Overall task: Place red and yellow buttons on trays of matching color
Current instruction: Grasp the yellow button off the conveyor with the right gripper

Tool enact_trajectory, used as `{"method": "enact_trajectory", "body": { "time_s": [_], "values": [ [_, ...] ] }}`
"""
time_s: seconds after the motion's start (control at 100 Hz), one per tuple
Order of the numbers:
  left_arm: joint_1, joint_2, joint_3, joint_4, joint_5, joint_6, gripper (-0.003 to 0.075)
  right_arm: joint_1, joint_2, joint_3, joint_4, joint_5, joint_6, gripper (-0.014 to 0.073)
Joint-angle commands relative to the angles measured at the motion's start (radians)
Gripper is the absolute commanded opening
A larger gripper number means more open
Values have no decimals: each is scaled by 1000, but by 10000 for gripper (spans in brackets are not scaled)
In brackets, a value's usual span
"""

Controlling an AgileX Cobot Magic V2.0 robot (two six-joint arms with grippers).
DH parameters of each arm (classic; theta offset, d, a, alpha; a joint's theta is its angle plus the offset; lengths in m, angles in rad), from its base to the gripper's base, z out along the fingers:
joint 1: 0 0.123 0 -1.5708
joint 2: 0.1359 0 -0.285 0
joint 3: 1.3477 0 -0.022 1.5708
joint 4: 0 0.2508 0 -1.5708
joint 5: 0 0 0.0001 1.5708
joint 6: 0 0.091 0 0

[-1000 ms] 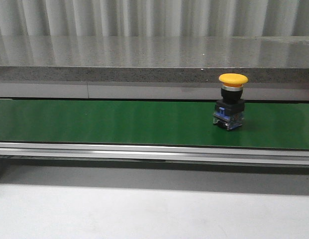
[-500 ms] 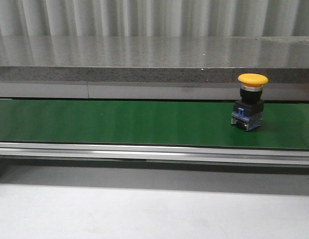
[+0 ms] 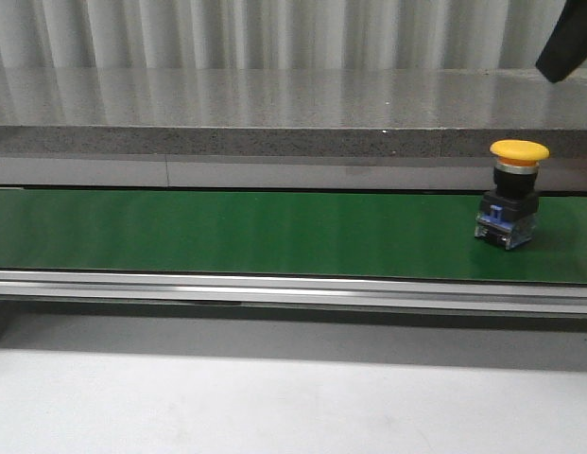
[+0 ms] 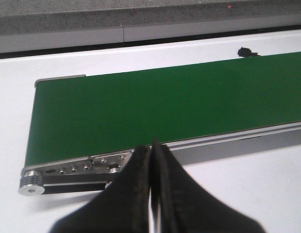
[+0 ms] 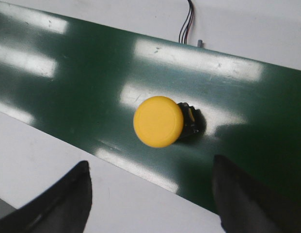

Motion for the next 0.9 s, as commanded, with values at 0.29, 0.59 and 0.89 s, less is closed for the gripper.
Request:
{"method": "enact_trajectory", "body": {
  "time_s": [0.29,0.59,0.89],
  "values": [
    [-7,3,-24,-18,-72,-2,-20,0,104,-13,23,-75,-59,519],
    [-7,3,-24,-18,-72,-2,-20,0,178,-13,-14,-122,-83,409],
    [-7,3,-24,-18,-72,-2,-20,0,171,-13,-18,-119,-82,6]
  ]
}}
